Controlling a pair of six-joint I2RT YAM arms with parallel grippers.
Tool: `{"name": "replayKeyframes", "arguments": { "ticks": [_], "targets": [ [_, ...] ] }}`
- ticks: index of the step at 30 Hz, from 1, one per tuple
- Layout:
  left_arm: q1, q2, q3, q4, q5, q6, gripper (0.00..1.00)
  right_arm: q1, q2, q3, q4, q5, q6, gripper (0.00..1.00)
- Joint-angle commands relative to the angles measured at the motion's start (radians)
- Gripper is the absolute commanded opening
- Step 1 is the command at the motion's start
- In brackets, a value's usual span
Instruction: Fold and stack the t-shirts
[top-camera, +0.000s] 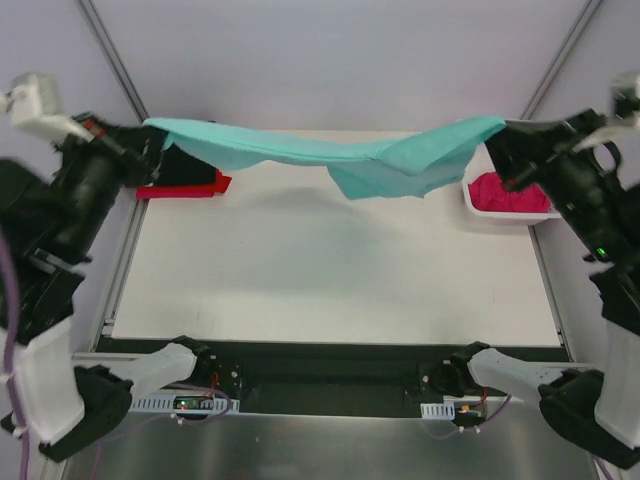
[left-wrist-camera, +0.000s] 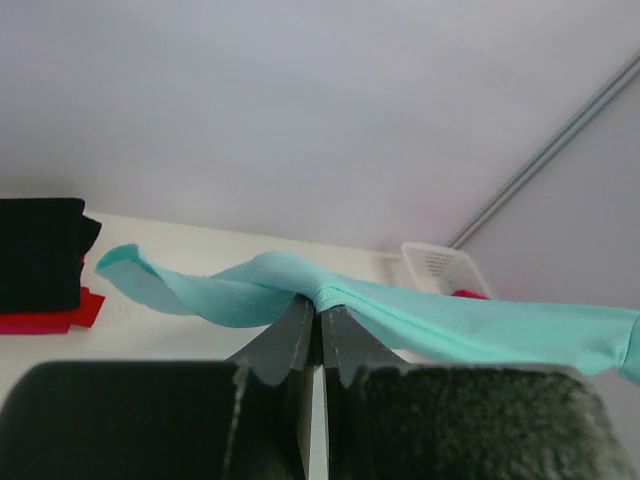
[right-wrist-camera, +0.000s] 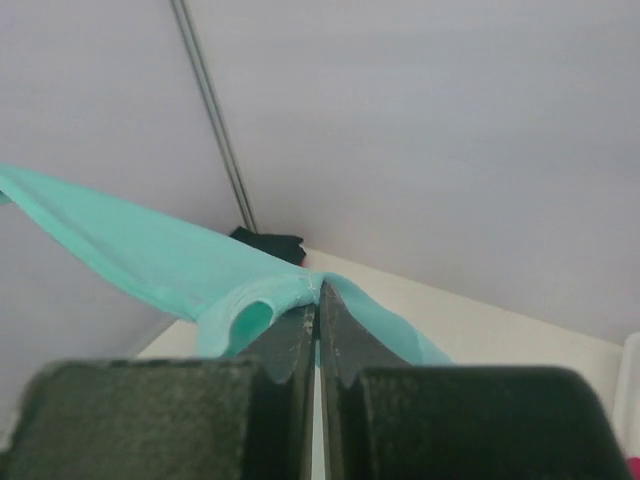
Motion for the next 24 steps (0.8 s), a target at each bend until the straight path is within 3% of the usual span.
{"name": "replayKeyframes", "arguments": {
  "ticks": [1,5,8,19,24],
  "targets": [
    [-0.004,-0.261,-0.157,0.059,0.037,-0.034,0.00,0.000,-0.219,-0.112,0.127,-0.054,0.102,0.01],
    [-0.002,-0.466,-0.255,0.090,0.051,-0.075,0.00,0.001,-0.323,-0.164,0.136,-0.060,0.157,0.01],
    [-0.002,-0.493,-0.252,0.087,0.056,-0.077,0.00,0.000,-0.324,-0.124,0.113,-0.061,0.172,0.01],
    [-0.002,-0.286,-0.033,0.073,0.137,-0.103,0.00,0.001,-0.143,0.088,0.032,-0.083,0.149,0.01],
    [-0.002,-0.188,-0.042,0.082,0.138,-0.094,0.00,0.000,-0.074,0.079,0.021,-0.057,0.103,0.01]
  ]
}}
